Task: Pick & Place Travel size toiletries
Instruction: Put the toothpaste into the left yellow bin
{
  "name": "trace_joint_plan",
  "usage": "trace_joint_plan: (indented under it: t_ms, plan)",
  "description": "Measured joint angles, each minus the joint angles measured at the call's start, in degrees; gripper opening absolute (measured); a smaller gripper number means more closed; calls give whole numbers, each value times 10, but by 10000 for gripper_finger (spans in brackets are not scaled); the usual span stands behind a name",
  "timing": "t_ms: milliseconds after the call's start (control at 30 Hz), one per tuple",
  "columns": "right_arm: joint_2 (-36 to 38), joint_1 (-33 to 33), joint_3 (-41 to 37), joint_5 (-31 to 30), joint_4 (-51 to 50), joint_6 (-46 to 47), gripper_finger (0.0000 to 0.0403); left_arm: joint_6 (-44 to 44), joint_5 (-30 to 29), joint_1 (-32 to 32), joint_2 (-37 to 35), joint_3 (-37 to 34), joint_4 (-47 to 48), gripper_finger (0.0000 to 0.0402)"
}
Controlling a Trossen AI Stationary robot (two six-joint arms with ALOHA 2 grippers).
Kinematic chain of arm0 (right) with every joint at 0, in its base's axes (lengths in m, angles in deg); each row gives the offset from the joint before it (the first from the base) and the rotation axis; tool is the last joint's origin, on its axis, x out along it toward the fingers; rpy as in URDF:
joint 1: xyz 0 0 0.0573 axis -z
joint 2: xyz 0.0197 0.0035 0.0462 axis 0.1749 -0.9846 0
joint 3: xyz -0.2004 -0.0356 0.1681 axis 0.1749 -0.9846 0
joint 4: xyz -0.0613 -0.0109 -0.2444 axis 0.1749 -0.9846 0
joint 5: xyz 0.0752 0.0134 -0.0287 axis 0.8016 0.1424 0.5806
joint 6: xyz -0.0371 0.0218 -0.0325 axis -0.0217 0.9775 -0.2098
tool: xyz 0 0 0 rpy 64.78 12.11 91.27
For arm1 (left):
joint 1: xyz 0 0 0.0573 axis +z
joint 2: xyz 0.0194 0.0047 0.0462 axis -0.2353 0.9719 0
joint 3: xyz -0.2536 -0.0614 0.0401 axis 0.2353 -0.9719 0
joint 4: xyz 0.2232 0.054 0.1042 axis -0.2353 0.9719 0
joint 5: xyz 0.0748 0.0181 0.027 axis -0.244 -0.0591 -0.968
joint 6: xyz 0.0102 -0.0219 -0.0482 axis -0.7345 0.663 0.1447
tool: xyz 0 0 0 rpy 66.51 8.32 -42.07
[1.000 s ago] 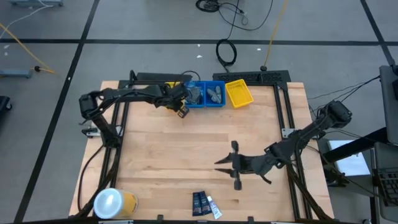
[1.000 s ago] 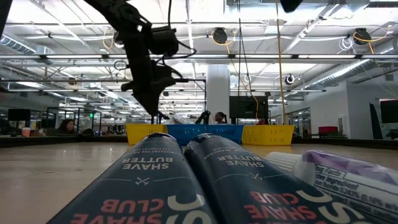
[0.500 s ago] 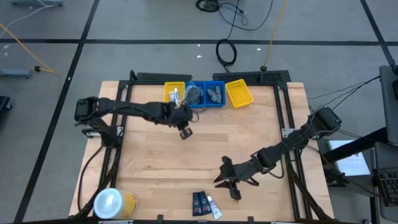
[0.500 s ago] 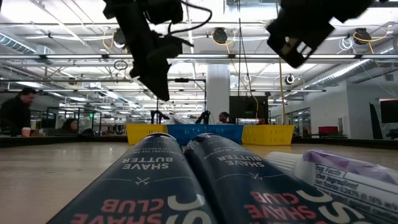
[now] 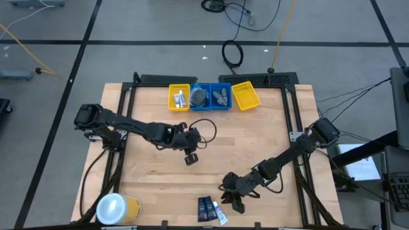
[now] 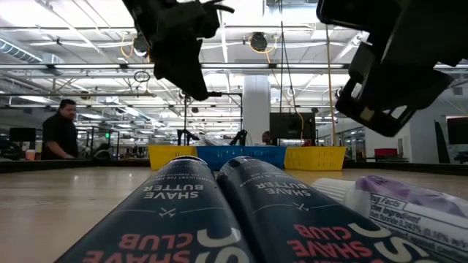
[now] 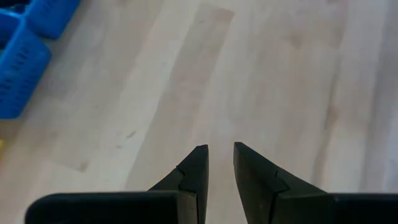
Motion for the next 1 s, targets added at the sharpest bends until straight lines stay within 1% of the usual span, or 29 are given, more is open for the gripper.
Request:
trace_joint_plan:
  t_ms: [167, 267, 333, 467, 567, 733, 1000]
  plan:
    - [-28, 0, 8, 2, 2, 40, 93, 37, 0, -23, 0, 0, -6, 77]
    - [-37, 0, 10, 2, 4, 56, 93, 39, 0, -36, 0, 0, -7, 77]
    - [-45, 2, 11, 2, 26, 68, 93, 40, -1, -43, 0, 0, -8, 77]
    - [-58, 6, 11, 6, 57, 81, 94, 43, -12, -54, 0, 0, -8, 76]
    - [-73, 9, 11, 16, 57, 92, 94, 52, -30, -61, 0, 0, -8, 77]
    - [-95, 17, 10, 33, 66, 103, 94, 55, -31, -68, 0, 0, -8, 76]
    - [-97, 24, 11, 42, 69, 106, 94, 55, -31, -72, 0, 0, -8, 77]
